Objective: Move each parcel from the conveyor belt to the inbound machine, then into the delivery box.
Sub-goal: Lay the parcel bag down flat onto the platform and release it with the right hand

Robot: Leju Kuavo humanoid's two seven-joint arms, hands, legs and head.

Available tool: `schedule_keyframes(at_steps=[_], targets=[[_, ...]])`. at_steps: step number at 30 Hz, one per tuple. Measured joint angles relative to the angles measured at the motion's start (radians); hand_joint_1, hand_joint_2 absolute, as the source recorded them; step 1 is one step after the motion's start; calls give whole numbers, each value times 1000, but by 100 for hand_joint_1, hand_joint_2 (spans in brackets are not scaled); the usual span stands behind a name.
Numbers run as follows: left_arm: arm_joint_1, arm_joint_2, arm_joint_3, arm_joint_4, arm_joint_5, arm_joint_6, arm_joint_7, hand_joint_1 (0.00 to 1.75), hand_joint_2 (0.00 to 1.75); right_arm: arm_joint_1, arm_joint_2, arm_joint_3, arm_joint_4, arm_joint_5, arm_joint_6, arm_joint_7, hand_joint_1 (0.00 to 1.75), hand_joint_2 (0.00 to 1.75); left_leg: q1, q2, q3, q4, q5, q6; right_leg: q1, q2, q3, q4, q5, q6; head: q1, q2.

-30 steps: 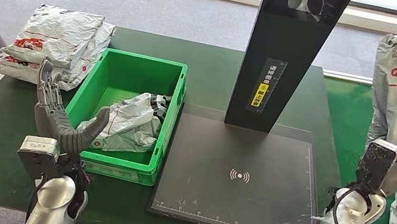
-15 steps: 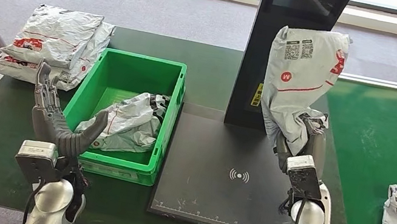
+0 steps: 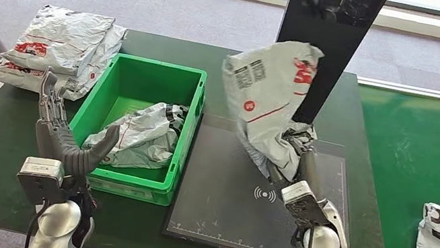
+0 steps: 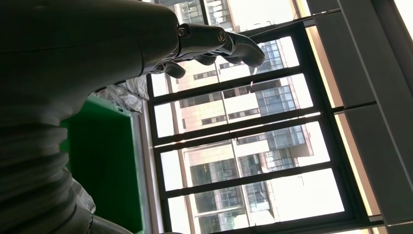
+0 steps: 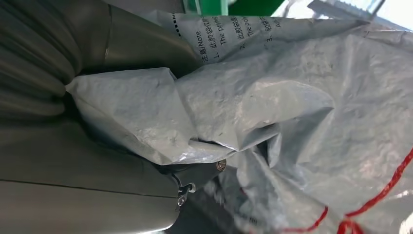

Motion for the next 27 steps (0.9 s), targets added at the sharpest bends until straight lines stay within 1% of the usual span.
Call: schedule_keyframes(at_steps=[2,3,5,6,9,12,14,15,17,18,19,21,24,27], targets=[[0,0,0,5,2,8,0,0,175,-5,0,24,48,37,-21,35,175,175,0,0,0,0,0,0,0,0,0,0,0,0,0,0],[0,0,0,7,3,15,0,0,175,-13,0,36,83,69,-50,73,175,175,0,0,0,0,0,0,0,0,0,0,0,0,0,0],[0,0,0,13,6,30,0,0,175,-36,-2,60,179,145,-139,155,175,175,0,0,0,0,0,0,0,0,0,0,0,0,0,0],[0,0,0,16,9,34,0,0,175,-48,-5,70,232,172,-185,180,175,175,0,0,0,0,0,0,0,0,0,0,0,0,0,0],[-1,2,-2,23,19,39,0,0,175,-69,-14,86,367,195,-271,187,175,175,0,0,0,0,0,0,0,-1,0,0,0,0,0,0],[-2,5,-8,29,25,53,0,0,175,-83,-24,87,455,188,-295,179,175,175,0,0,0,0,0,0,-1,-1,0,0,0,0,0,0],[-2,8,-13,29,29,63,0,0,175,-90,-27,87,486,185,-301,181,175,175,0,0,0,0,0,0,0,-1,0,0,0,0,0,0],[-3,9,-16,30,30,66,0,0,175,-95,-29,87,499,185,-303,183,153,175,0,0,0,0,0,0,0,-1,0,0,0,0,0,0],[-3,11,-21,31,32,68,0,0,175,-103,-30,87,518,185,-305,188,66,175,0,0,0,0,0,0,0,-1,0,0,0,0,0,0],[-3,12,-22,31,32,69,0,0,175,-106,-31,87,526,184,-308,192,22,131,0,0,0,0,0,0,0,-1,0,0,0,0,0,0],[-3,13,-23,31,32,70,0,0,175,-109,-32,87,532,183,-314,199,0,87,0,0,0,0,0,0,0,-1,0,0,0,0,0,0],[-3,15,-24,31,32,74,0,0,175,-114,-32,87,542,178,-334,219,0,0,0,0,0,0,0,0,0,-1,0,0,0,0,0,0],[-3,18,-25,32,33,77,0,0,175,-121,-32,87,549,167,-362,246,0,0,0,0,1,0,1,0,0,-1,0,0,0,0,0,0],[-3,19,-25,32,28,72,0,0,175,-117,-32,87,540,130,-350,232,0,0,0,0,1,0,1,0,-1,0,0,0,1,0,0,0]])
